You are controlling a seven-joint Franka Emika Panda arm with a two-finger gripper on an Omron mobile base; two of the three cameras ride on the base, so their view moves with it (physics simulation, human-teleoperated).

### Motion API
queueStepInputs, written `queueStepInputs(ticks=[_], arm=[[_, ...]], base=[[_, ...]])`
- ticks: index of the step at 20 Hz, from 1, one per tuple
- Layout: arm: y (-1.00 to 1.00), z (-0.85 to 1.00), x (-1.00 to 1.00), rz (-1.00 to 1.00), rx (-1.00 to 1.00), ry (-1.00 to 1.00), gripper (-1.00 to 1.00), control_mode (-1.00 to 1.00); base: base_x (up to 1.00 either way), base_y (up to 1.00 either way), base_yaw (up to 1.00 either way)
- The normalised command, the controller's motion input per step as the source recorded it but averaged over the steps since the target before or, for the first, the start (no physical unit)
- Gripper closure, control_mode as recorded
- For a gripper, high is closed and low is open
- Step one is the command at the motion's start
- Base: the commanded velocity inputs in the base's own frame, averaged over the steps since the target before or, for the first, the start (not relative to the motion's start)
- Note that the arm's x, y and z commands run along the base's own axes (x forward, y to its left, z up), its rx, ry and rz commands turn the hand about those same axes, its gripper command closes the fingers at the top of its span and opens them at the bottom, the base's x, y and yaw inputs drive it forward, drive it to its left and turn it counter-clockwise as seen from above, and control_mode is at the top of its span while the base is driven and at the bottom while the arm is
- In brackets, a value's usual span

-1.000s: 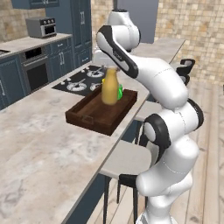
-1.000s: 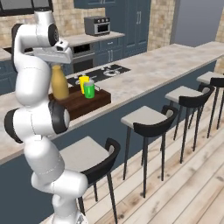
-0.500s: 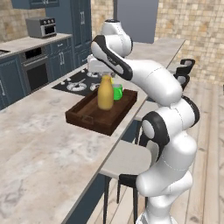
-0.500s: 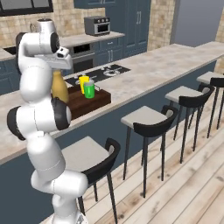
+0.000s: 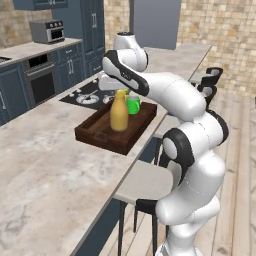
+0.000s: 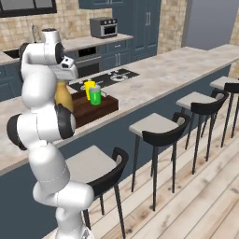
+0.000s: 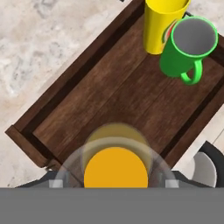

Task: There is a tray on the dining counter. Grab the cup, mug, and pitcher and place them on the tray. The pitcher may be placed next to the tray if it cannot fit the tray.

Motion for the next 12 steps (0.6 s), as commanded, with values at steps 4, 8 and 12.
queueStepInputs(ticks=[4, 8, 12], arm=[[0.04, -0.14, 0.00, 0.01, 0.00, 0.03, 1.00, -1.00], [0.04, -0.12, 0.00, 0.01, 0.00, 0.04, 1.00, -1.00], [0.06, -0.14, 0.00, 0.04, 0.00, 0.02, 1.00, -1.00]], base=[[0.00, 0.00, 0.00], [0.00, 0.00, 0.00], [0.00, 0.00, 0.00]])
